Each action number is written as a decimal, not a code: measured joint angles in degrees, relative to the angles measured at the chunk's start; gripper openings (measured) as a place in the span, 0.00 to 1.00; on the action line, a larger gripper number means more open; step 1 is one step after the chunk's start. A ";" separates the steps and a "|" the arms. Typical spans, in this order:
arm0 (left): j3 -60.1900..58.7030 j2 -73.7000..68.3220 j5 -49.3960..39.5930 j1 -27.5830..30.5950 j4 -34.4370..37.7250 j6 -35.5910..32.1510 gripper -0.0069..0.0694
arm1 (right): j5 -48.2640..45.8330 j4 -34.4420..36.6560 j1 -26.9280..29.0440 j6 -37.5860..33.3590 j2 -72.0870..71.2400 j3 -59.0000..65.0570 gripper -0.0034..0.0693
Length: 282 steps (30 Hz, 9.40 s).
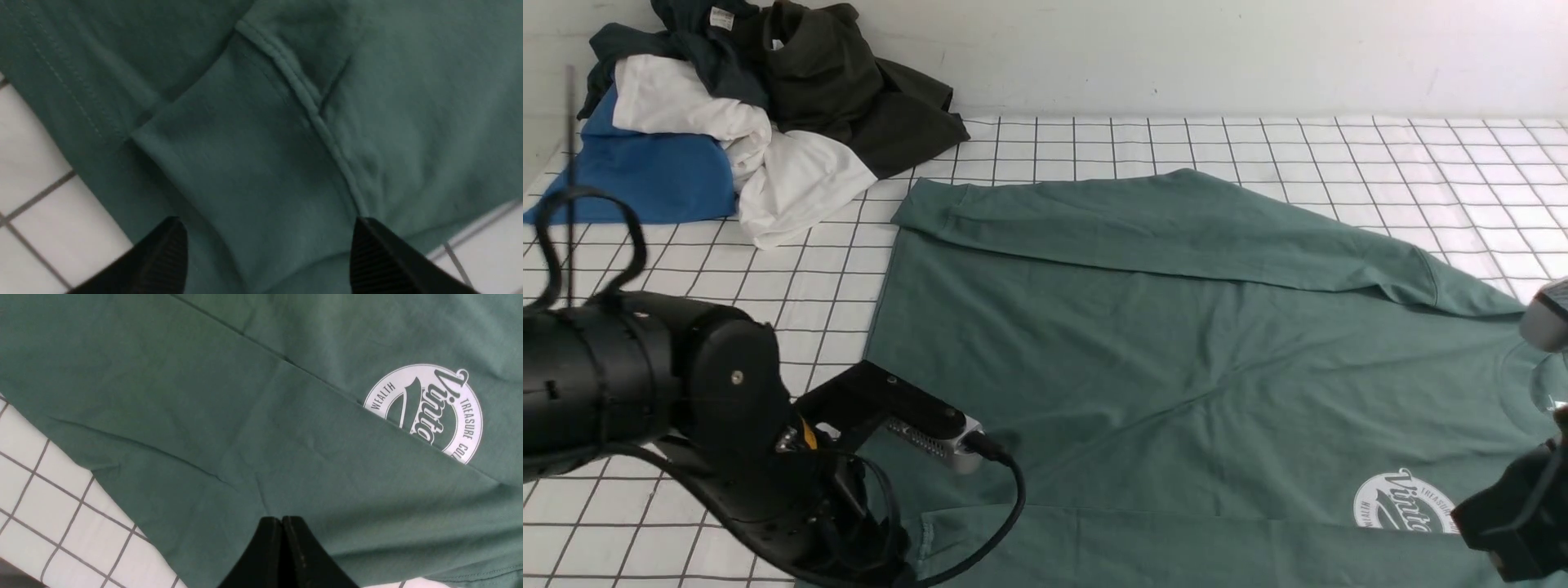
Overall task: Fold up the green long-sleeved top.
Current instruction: Use the left arm to clamp the cuff closest to it, then use the left arm to drag and place the cuff at the centered position on the left edge of the fabric, then use the left arm to clamp the cuff farthest from it, then use the left arm to drag and drop the cuff onto the cuff closest to the left arm, then use both arms simultaneously to clamp the lower edge of the clothing fabric
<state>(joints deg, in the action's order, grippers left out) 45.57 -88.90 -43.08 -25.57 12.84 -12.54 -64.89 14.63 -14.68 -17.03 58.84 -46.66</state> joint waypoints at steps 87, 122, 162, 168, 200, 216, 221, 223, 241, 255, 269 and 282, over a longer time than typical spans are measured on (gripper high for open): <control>85.59 -55.18 -5.31 17.07 -5.31 14.31 0.74 | 9.79 -8.24 0.00 4.72 16.66 -13.01 0.03; 87.79 -47.78 -10.62 17.29 0.99 8.92 0.10 | 9.91 -8.24 0.00 4.68 20.97 -13.01 0.03; 20.22 -1.75 -14.35 16.23 1.34 -2.24 0.61 | -6.24 4.05 -2.76 -0.79 6.02 -13.58 0.03; 19.51 5.18 -23.89 4.58 -1.15 -4.52 0.66 | -6.32 3.89 -12.62 -0.27 3.65 -12.62 0.03; -6.54 -1.82 -2.02 -15.87 -16.88 -1.17 0.68 | -6.81 -2.19 -21.12 1.56 -4.20 -3.90 0.03; -4.89 -2.63 -4.54 -16.05 -17.38 2.24 0.47 | -6.81 -1.77 -21.12 1.62 -4.20 -3.90 0.03; -3.07 -3.65 -6.57 -16.05 -19.97 2.57 0.48 | -6.81 -1.75 -21.12 1.64 -4.20 -3.90 0.03; -3.02 -3.65 -6.57 -15.82 -20.39 2.29 0.49 | -6.81 -1.75 -21.12 1.64 -4.20 -3.90 0.03; -2.85 -3.71 -3.10 -9.99 -19.70 -0.23 0.29 | -6.81 -2.44 -21.12 1.59 -4.20 -3.85 0.03; -3.18 7.01 -12.74 -8.57 -19.76 0.67 0.09 | -6.81 -7.97 -21.12 1.17 -4.20 -3.85 0.06; -11.57 15.68 -19.99 0.29 -19.03 -4.42 0.09 | -6.76 -12.12 -21.12 -6.35 2.29 -3.85 0.74; -11.71 15.68 -17.40 0.29 -16.00 -4.42 0.09 | -2.50 -12.09 -21.12 -9.49 24.73 -3.78 0.78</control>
<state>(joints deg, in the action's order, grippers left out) 33.86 -73.22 -60.48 -25.28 -3.16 -16.96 -67.39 2.54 -35.80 -26.52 83.58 -50.44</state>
